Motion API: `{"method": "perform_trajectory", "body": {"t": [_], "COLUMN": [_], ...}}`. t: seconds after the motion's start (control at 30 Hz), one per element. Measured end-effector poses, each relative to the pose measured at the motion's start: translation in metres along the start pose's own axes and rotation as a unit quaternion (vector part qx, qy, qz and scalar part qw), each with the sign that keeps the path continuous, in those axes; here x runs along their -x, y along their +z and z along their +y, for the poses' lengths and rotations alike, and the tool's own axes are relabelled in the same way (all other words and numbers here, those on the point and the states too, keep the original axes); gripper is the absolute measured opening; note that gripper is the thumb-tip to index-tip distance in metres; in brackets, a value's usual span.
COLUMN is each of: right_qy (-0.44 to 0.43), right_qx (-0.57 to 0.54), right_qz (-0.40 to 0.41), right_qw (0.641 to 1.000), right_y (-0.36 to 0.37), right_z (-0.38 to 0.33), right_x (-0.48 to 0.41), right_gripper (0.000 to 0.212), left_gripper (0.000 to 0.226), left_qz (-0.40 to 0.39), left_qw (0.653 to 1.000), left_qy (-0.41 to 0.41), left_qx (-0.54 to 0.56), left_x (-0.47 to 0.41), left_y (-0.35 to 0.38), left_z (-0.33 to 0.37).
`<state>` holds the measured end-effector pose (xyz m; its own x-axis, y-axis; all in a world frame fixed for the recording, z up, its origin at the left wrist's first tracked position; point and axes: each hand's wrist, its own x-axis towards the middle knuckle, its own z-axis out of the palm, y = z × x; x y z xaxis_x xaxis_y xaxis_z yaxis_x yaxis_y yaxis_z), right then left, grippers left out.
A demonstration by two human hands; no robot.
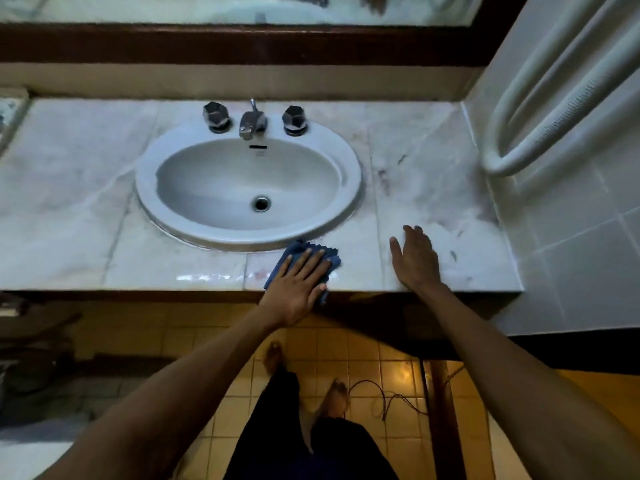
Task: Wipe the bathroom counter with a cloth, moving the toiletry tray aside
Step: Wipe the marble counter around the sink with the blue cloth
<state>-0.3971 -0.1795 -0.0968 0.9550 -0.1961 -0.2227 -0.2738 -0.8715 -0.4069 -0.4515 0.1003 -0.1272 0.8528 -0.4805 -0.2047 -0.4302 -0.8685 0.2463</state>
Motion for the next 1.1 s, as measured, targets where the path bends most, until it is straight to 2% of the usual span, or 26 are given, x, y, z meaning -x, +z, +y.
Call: {"method": "perform_trajectory", "body": {"t": [0.1, 0.23, 0.37, 0.47, 0.6, 0.77, 0.83, 0.9, 1.0, 1.1], "right_qy": [-0.074, -0.188, -0.265, -0.266, -0.278, -0.275, -0.27, -0.262, -0.266, -0.292], "right_qx": [-0.032, -0.055, -0.026, 0.005, 0.049, 0.049, 0.044, 0.031, 0.003, 0.02], "right_qz": [0.004, 0.008, -0.037, -0.097, -0.104, -0.138, -0.146, -0.149, -0.139, -0.138], "right_qw": [0.997, 0.981, 0.963, 0.959, 0.954, 0.95, 0.951, 0.953, 0.954, 0.946], "right_y": [0.013, 0.039, 0.074, 0.103, 0.139, 0.17, 0.181, 0.19, 0.203, 0.216], "right_z": [-0.056, -0.135, -0.202, -0.245, -0.303, -0.373, -0.4, -0.423, -0.448, -0.466], "right_x": [0.002, 0.012, 0.022, 0.034, 0.04, 0.034, 0.032, 0.031, 0.026, 0.018], "right_gripper": [0.053, 0.044, 0.039, 0.043, 0.041, 0.04, 0.046, 0.051, 0.047, 0.062], "left_gripper": [0.057, 0.06, 0.063, 0.065, 0.06, 0.066, 0.069, 0.07, 0.074, 0.073], "left_qz": [0.006, 0.019, 0.023, 0.036, 0.05, 0.049, 0.056, 0.065, 0.076, 0.078], "left_qw": [1.0, 0.997, 0.991, 0.982, 0.966, 0.961, 0.96, 0.956, 0.948, 0.943], "left_qy": [-0.006, -0.074, -0.132, -0.182, -0.25, -0.268, -0.272, -0.282, -0.305, -0.315], "left_qx": [0.0, 0.021, 0.026, 0.035, 0.048, 0.042, 0.046, 0.049, 0.056, 0.068], "left_x": [0.029, 0.065, 0.113, 0.146, 0.185, 0.217, 0.226, 0.233, 0.237, 0.23], "left_y": [-0.005, -0.011, -0.017, -0.025, -0.033, -0.041, -0.044, -0.047, -0.054, -0.063], "left_z": [-0.028, -0.082, -0.149, -0.207, -0.28, -0.352, -0.376, -0.398, -0.423, -0.44]}}
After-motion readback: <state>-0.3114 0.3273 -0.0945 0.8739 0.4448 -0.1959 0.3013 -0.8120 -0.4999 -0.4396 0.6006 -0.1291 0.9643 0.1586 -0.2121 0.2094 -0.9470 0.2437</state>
